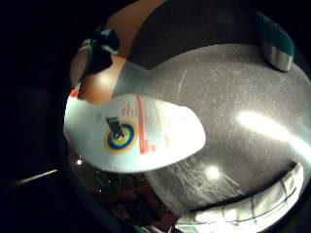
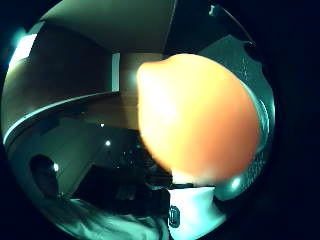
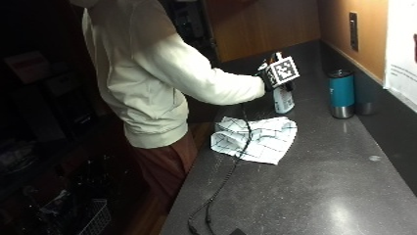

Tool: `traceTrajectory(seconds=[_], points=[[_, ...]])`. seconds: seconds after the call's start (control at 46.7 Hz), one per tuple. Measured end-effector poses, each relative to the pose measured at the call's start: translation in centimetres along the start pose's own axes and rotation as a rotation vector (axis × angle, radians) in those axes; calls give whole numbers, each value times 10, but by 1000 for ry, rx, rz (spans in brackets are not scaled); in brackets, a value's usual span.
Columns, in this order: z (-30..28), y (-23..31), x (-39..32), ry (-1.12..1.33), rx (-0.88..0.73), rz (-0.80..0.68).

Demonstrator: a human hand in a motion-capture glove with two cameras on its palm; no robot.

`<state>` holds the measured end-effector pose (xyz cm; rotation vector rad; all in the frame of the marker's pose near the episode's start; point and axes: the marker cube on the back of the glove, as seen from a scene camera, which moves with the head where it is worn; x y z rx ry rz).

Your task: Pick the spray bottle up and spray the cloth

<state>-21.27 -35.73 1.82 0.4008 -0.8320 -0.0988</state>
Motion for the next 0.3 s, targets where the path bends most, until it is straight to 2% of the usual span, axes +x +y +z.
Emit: traceTrajectory(seconds=[0.043, 0.064, 0.15, 0.3], points=[[-11, -14, -6, -33, 132, -5], [-15, -13, -7, -35, 135, -7], [-16, 22, -8, -10, -86, -20], [-26, 29, -14, 37, -84, -28]])
